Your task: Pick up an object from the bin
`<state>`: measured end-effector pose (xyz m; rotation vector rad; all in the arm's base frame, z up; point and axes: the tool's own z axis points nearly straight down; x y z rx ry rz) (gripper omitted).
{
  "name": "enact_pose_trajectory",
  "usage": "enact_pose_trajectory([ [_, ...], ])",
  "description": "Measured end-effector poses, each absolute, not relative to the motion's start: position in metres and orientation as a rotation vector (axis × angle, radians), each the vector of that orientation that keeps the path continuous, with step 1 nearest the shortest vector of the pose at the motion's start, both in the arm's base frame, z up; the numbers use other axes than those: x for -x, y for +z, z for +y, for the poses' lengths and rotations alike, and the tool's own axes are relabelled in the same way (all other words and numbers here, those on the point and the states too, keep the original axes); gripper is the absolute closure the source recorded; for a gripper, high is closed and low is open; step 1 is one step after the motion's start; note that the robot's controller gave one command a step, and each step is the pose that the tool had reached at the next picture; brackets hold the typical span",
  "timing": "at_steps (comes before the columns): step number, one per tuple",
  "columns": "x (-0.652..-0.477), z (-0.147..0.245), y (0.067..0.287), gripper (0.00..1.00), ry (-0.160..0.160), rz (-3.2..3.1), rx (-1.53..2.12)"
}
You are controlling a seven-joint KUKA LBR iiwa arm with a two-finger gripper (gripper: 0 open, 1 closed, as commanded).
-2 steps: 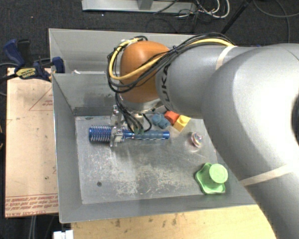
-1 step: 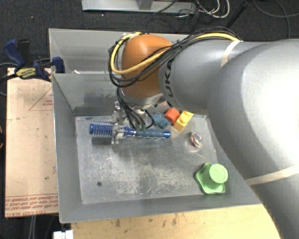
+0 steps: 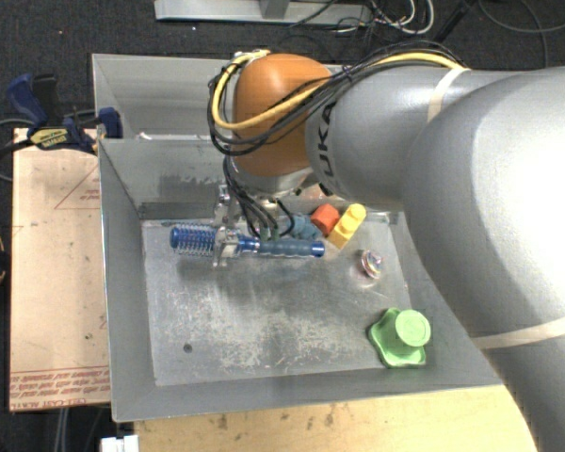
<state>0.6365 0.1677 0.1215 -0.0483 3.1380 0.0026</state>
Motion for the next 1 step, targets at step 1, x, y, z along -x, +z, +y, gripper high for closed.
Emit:
enact_pose_trajectory([
  [1,-0.6367,0.1679,0.1261,1.00,0.002,3.140,0.049],
])
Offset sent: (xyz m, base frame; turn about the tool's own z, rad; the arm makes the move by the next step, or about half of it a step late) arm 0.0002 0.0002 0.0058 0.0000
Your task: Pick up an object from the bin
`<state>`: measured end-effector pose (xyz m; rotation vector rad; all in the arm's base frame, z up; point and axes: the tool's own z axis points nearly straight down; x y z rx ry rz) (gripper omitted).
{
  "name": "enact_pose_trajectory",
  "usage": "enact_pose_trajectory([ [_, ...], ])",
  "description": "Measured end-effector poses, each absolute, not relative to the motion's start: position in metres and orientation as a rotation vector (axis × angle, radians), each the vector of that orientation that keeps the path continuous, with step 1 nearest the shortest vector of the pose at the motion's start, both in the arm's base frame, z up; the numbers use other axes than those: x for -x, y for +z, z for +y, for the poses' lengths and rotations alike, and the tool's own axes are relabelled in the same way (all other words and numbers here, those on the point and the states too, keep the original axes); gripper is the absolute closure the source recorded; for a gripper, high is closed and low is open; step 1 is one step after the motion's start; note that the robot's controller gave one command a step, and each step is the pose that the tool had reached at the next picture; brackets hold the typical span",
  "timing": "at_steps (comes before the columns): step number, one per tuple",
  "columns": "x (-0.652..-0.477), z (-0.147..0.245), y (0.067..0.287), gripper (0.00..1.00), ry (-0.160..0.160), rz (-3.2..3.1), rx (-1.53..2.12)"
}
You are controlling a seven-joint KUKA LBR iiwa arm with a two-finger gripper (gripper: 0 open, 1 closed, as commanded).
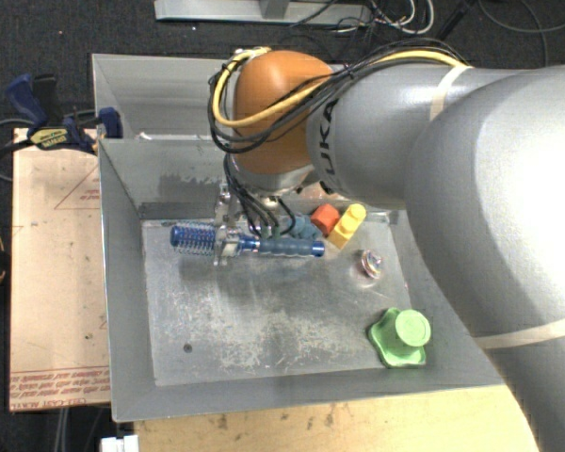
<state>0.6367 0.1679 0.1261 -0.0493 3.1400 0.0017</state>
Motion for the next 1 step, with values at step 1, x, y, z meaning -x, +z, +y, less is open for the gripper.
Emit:
enact_pose_trajectory([
  [1,-0.6377,0.1681,0.1647,1.00,0.003,3.136,0.050],
])
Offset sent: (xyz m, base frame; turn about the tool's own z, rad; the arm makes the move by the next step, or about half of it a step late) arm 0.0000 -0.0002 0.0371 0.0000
